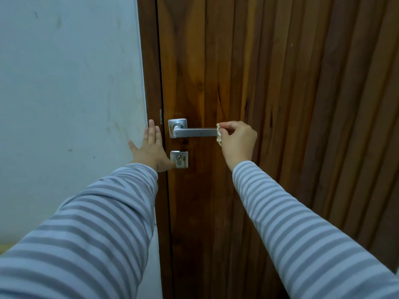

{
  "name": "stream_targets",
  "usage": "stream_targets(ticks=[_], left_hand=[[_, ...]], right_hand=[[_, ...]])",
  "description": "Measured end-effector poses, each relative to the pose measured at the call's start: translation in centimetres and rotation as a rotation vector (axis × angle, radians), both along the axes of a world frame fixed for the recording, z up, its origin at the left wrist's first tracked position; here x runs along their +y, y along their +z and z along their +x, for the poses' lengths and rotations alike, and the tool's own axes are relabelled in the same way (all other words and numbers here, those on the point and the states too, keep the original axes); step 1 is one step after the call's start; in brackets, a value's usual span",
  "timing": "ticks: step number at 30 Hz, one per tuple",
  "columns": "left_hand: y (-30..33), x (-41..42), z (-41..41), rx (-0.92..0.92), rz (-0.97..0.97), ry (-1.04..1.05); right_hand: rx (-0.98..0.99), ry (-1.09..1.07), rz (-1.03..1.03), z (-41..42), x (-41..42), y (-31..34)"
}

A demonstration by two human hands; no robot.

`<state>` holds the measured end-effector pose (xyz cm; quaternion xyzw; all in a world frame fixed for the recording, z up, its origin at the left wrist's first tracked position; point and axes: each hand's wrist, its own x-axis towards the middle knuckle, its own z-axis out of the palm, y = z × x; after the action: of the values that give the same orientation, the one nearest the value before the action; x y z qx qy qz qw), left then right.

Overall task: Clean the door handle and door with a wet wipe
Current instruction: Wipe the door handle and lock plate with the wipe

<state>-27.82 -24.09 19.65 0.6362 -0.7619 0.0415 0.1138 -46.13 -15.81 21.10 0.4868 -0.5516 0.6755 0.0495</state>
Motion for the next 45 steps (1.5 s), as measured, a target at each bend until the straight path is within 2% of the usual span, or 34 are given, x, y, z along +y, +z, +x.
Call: stream_targets(ticks=[9, 13, 19, 27, 31, 36, 37, 39, 42, 45], left_hand=[[-0.3, -0.3, 0.3, 0.002, -0.027, -0.032], [-0.5, -0.4, 0.4, 0.0, -0.042, -0.038], [-0.8, -0.6, 0.4, 0.017, -0.062, -0.047], [-1.0, -0.8, 0.8, 0.019, -0.104, -0.067], [-0.9, -0.8, 0.8, 0.026, -0.083, -0.069], [-0.2, -0.3, 1.3, 0.011, -0.063, -0.071], [-0.1, -0.2, 1.4, 0.002, -0.058, -0.075], [0.2, 0.0, 1.5, -0.012, -0.046, -0.08], [0.0, -0.2, 1.3, -0.002, -0.041, -0.072], [-0.2, -0.4, 1.2, 0.003, -0.036, -0.066]], right_hand=[[0.015, -0.223, -0.074, 1.4, -1.0, -1.6], [-0.031, -0.202, -0.098, 1.9, -1.4, -2.0], [0.055, -0.149, -0.094, 4.3, -2.0, -2.0], [0.274, -0.149, -0.08, 7.3, -2.8, -1.7], [0.495, -0.182, -0.096, 8.5, -3.0, -1.7], [0.783, -0.12, -0.004, 8.7, -3.3, -2.5], [0.766, -0.107, -0.028, 8.2, -3.2, -3.3], [0.598, -0.061, -0.094, 6.8, -2.7, -5.2], [0.225, -0.021, -0.135, 4.6, -1.5, -6.8], [-0.174, -0.025, -0.075, 3.0, -1.3, -6.5]])
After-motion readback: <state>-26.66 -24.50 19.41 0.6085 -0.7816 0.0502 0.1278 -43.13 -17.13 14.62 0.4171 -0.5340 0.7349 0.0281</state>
